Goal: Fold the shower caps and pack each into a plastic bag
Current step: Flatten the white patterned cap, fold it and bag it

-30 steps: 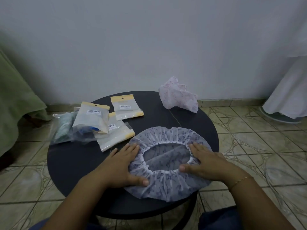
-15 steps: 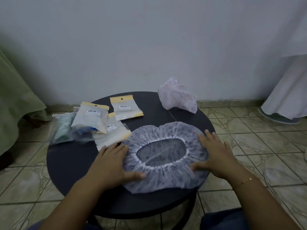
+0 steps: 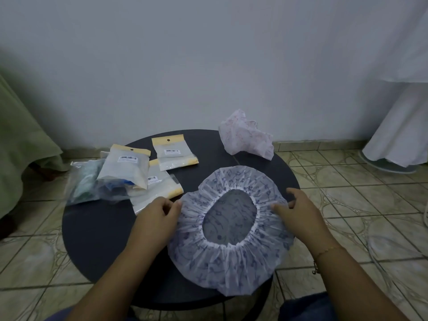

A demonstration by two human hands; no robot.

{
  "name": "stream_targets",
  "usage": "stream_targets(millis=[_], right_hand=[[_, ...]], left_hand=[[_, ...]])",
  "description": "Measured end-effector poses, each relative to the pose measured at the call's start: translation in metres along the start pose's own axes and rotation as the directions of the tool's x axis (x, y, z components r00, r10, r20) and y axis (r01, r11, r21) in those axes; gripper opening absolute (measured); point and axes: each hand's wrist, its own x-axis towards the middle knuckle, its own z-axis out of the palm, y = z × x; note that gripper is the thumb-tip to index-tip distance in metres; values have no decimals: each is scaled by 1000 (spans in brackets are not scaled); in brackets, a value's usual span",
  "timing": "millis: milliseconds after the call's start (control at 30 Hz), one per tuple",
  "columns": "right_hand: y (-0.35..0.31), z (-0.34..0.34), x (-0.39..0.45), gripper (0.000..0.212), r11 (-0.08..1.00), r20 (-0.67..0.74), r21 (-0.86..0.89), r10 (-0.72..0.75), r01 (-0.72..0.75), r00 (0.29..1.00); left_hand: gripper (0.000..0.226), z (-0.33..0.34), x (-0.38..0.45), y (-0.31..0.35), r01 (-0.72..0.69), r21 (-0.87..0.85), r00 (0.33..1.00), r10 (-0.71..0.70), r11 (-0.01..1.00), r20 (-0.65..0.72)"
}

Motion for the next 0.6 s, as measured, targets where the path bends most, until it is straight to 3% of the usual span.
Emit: stream_targets(millis=[133, 200, 267, 333, 400, 467, 600], right_hand=[[-2, 2, 2, 74, 980, 61, 197, -3, -9, 998], [-2, 1, 2, 79, 967, 107, 250, 16, -42, 994], [-1, -2, 3, 84, 970, 149, 231, 39, -73, 988], [-1, -5, 2, 72, 987, 167, 143, 49, -73, 985], [-3, -7, 2, 53, 998, 133, 62, 9, -17, 991], [-7, -6, 5, 54, 999, 61, 20, -51, 50, 997], [-18, 1, 18, 57, 984, 84, 105, -156, 147, 984]], left_hand=[[40, 3, 11, -5, 117, -70, 993, -115, 991, 30], [31, -1, 14, -7, 133, -44, 988, -129, 990, 83], [18, -4, 14, -10, 154, -64, 979, -144, 986, 146], [17, -8, 14, -11, 160, -81, 975, -144, 984, 171], [18, -9, 16, -13, 131, -68, 980, -118, 989, 163], [22, -9, 18, -13, 84, -44, 986, -76, 995, 150], [25, -4, 22, -11, 8, -83, 981, 8, 997, 196]])
